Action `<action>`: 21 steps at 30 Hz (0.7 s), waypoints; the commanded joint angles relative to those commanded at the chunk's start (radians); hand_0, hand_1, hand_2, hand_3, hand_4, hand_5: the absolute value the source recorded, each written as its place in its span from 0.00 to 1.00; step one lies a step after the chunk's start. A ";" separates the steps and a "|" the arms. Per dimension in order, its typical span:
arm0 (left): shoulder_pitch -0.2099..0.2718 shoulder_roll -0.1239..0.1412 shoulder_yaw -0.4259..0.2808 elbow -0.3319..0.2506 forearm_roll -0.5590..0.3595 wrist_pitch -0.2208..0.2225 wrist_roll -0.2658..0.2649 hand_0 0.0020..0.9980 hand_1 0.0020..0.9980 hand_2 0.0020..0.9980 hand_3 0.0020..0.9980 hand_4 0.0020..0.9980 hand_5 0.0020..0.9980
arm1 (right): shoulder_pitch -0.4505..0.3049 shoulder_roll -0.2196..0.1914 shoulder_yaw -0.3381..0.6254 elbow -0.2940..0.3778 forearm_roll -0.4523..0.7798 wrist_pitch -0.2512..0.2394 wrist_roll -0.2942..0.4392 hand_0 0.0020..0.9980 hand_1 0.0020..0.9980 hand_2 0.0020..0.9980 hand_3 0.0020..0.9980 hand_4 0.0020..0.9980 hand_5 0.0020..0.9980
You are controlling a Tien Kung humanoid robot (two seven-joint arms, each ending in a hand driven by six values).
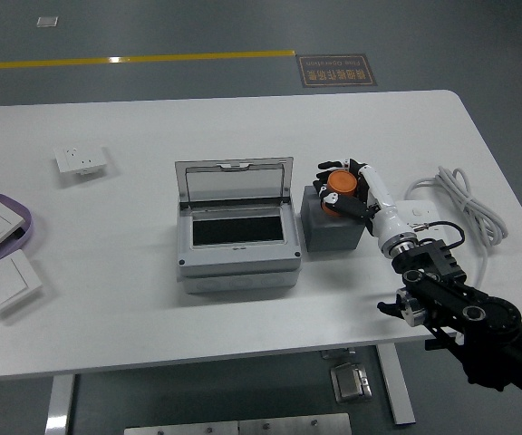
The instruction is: Pick up the cylinder from the cube,place it in the box,flap close box
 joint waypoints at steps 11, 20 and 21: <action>-0.001 0.000 0.001 -0.002 -0.001 0.001 0.000 0.65 0.65 0.68 0.71 0.73 0.34 | -0.002 0.002 -0.005 0.005 0.006 -0.005 -0.007 0.65 0.62 0.53 0.54 0.50 0.00; -0.002 0.002 -0.005 -0.003 0.006 0.003 -0.001 0.65 0.65 0.68 0.71 0.73 0.34 | 0.000 0.000 -0.003 0.009 0.011 -0.019 -0.012 0.67 0.57 0.48 0.47 0.14 0.00; -0.002 0.002 -0.006 -0.003 0.006 0.003 -0.002 0.65 0.65 0.68 0.71 0.73 0.34 | 0.000 0.000 -0.003 0.008 0.015 -0.020 -0.009 0.67 0.57 0.48 0.47 0.14 0.00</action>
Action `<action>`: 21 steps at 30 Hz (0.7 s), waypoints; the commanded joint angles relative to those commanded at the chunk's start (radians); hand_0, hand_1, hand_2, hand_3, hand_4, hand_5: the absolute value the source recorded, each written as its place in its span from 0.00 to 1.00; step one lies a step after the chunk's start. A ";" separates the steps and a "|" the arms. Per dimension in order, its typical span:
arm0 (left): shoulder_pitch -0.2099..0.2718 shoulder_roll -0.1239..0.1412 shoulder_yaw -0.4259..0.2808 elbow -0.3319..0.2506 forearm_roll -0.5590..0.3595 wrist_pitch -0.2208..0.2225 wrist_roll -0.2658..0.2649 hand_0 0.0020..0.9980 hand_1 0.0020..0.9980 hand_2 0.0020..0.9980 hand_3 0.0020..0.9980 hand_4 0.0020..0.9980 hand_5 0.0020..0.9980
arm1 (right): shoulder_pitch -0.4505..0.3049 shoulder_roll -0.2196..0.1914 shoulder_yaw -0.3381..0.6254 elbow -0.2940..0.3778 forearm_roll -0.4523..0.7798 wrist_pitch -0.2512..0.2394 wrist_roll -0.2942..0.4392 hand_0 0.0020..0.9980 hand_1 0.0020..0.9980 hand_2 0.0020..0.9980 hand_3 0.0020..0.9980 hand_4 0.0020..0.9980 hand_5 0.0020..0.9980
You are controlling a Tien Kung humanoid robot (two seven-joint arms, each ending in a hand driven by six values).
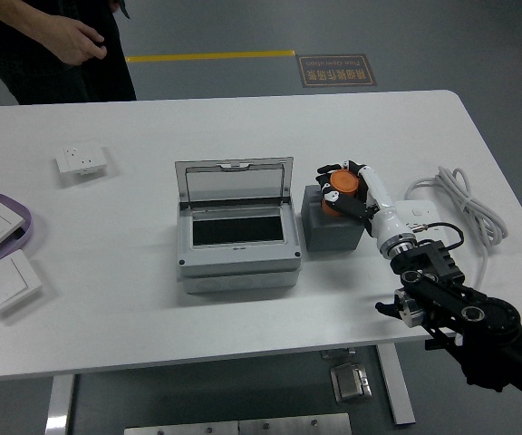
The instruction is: Pick up the cylinder from the cube,place it in the box,flap close box
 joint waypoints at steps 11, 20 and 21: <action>0.003 -0.002 -0.002 0.000 0.002 0.002 -0.002 0.65 0.65 0.68 0.71 0.73 0.34 | 0.008 -0.005 0.045 0.015 0.015 -0.019 0.025 0.63 0.53 0.46 0.40 0.07 0.00; 0.004 -0.004 -0.004 0.001 0.001 0.002 -0.003 0.65 0.65 0.68 0.71 0.73 0.34 | -0.019 -0.028 0.134 0.129 -0.043 -0.051 0.011 0.63 0.53 0.46 0.39 0.07 0.00; 0.005 -0.004 -0.004 0.001 0.001 0.002 -0.003 0.65 0.65 0.68 0.71 0.73 0.34 | -0.026 -0.031 0.146 0.149 -0.062 -0.059 0.001 0.63 0.53 0.46 0.39 0.07 0.00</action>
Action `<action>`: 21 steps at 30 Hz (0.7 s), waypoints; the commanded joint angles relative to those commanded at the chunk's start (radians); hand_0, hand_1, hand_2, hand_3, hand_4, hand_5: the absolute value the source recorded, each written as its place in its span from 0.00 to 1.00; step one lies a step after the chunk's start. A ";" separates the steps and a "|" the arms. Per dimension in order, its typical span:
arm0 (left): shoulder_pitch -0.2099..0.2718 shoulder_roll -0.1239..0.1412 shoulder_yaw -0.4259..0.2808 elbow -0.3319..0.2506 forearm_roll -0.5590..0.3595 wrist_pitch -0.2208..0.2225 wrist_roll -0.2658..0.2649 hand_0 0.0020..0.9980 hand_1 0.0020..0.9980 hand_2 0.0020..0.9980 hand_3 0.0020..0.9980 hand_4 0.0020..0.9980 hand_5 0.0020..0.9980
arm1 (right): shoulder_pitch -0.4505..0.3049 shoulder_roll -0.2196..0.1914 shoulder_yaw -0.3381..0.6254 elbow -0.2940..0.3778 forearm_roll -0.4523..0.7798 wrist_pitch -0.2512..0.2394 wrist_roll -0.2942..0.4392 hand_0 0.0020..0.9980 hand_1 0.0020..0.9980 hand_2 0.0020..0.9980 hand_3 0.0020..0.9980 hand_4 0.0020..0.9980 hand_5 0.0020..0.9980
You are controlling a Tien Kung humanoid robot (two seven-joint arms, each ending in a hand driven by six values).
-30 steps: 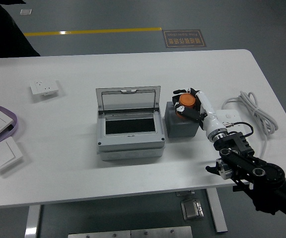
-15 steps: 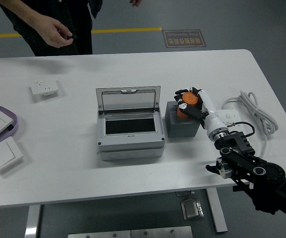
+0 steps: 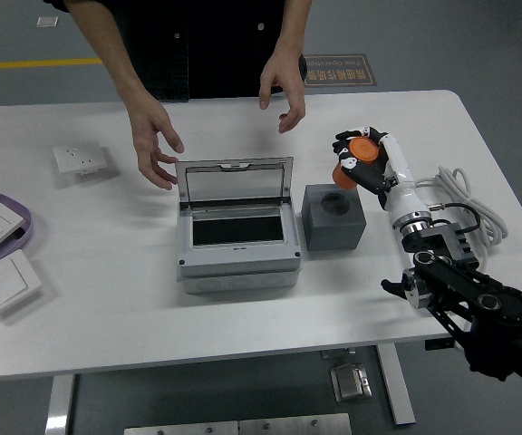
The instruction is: Pick up the cylinder from the cube,place it in the box,flap close box
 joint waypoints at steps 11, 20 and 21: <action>0.002 -0.002 0.002 0.002 -0.004 0.000 -0.001 0.65 0.65 0.68 0.72 0.73 0.34 | -0.013 -0.026 -0.028 0.285 -0.304 -0.052 -0.209 0.46 0.42 0.45 0.37 0.09 0.00; 0.000 0.002 0.010 0.003 -0.010 0.000 0.000 0.65 0.65 0.68 0.72 0.73 0.34 | 0.072 0.049 -0.167 0.316 -0.645 0.019 -0.437 0.10 0.23 0.41 0.33 0.03 0.00; 0.001 0.002 0.011 0.003 -0.011 0.000 0.000 0.65 0.65 0.68 0.72 0.73 0.34 | 0.079 0.052 -0.179 0.311 -0.680 0.029 -0.459 0.10 0.23 0.41 0.33 0.03 0.00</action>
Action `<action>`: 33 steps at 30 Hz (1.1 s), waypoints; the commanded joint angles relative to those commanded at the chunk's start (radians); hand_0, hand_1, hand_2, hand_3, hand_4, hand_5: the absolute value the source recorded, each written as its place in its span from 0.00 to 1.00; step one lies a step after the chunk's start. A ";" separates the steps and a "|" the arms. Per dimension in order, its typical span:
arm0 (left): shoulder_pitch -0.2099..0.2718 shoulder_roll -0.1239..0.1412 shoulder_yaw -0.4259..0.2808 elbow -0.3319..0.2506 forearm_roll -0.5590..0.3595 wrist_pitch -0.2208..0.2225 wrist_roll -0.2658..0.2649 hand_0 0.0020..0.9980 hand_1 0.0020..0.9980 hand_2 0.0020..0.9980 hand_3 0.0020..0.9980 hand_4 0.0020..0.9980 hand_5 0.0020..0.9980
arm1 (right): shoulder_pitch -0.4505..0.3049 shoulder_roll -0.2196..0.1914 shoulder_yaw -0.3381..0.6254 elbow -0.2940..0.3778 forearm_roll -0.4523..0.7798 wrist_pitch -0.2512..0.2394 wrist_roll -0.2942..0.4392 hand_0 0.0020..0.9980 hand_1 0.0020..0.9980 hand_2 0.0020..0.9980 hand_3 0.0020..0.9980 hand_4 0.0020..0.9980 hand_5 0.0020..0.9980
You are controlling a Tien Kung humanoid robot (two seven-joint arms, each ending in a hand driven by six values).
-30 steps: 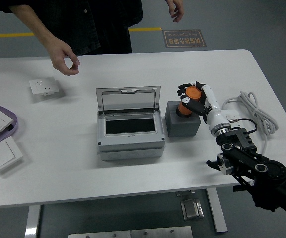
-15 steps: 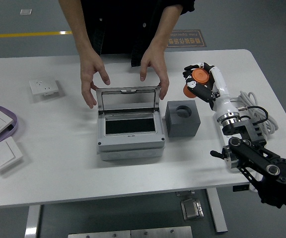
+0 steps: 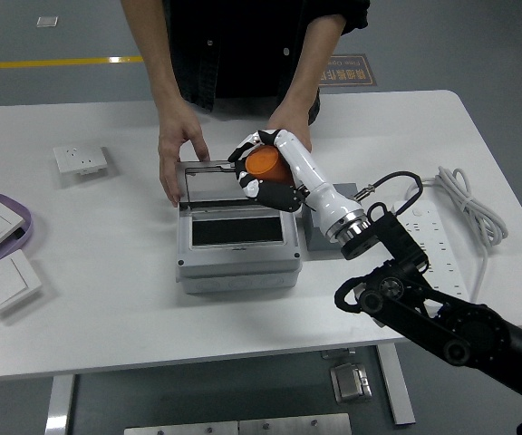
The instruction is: Pick up the cylinder from the cube,place it in the box,flap close box
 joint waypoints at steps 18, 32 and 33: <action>-0.001 0.000 0.013 0.002 -0.010 0.000 0.001 0.65 0.65 0.68 0.72 0.73 0.35 | 0.140 0.027 -0.196 -0.072 -0.553 0.213 -0.284 0.09 0.23 0.41 0.34 0.03 0.00; -0.004 0.001 0.015 0.000 -0.011 0.001 0.000 0.65 0.65 0.68 0.72 0.73 0.35 | 0.176 0.052 -0.252 -0.162 -0.492 0.196 -0.223 0.62 0.58 0.58 0.62 0.46 0.00; -0.004 0.002 0.016 0.000 -0.011 0.001 0.000 0.65 0.65 0.68 0.72 0.73 0.35 | 0.176 0.052 -0.255 -0.167 -0.487 0.195 -0.221 0.62 0.58 0.58 0.62 0.46 0.00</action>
